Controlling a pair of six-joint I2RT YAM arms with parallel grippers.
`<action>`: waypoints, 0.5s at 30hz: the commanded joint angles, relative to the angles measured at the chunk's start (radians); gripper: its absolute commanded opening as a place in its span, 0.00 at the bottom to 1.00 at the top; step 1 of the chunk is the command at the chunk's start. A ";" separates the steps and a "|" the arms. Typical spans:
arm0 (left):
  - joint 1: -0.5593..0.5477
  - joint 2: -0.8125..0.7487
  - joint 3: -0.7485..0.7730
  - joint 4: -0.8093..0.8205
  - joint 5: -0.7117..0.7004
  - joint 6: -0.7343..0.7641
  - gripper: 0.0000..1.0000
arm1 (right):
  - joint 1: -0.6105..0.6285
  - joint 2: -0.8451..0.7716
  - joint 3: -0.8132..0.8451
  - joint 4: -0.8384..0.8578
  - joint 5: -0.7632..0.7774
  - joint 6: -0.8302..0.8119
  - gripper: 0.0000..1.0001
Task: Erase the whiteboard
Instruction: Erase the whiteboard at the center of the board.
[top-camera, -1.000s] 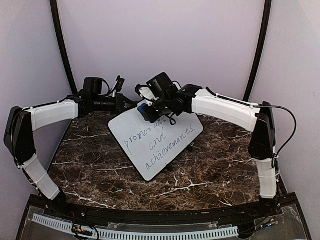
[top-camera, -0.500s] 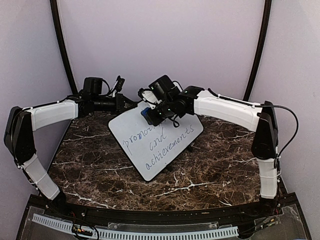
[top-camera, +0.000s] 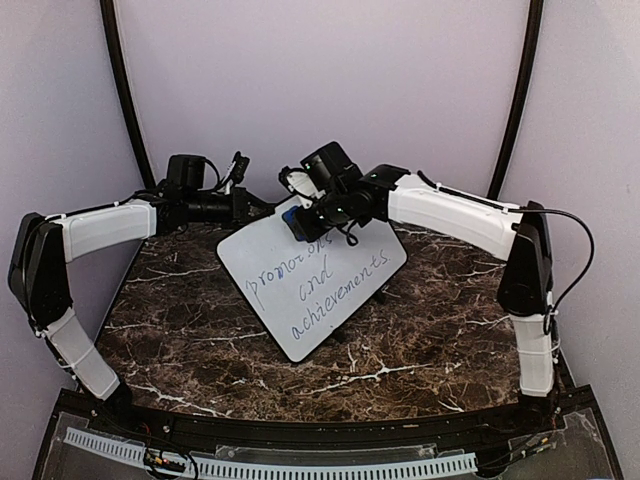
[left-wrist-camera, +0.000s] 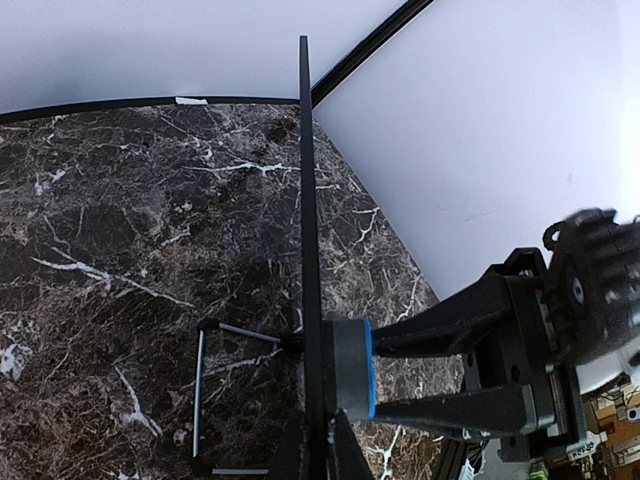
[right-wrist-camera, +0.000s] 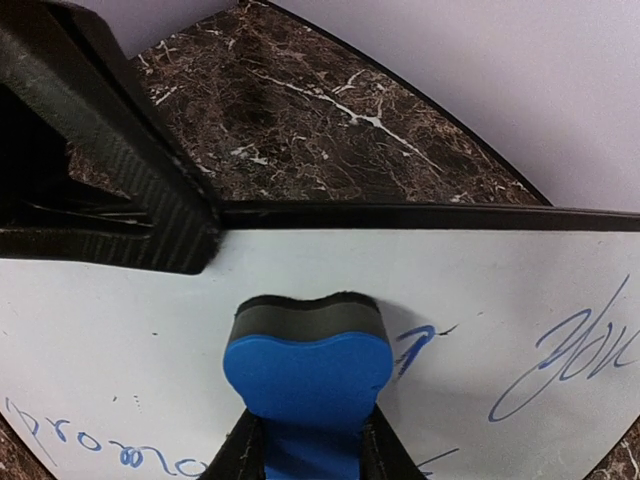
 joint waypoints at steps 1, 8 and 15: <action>-0.046 -0.034 0.019 0.081 0.157 0.026 0.00 | -0.092 0.004 -0.070 0.034 0.072 0.050 0.27; -0.046 -0.034 0.019 0.081 0.155 0.026 0.00 | -0.091 0.033 -0.014 0.016 0.038 0.035 0.27; -0.046 -0.034 0.019 0.080 0.154 0.027 0.00 | 0.026 0.056 0.001 0.031 0.120 -0.013 0.27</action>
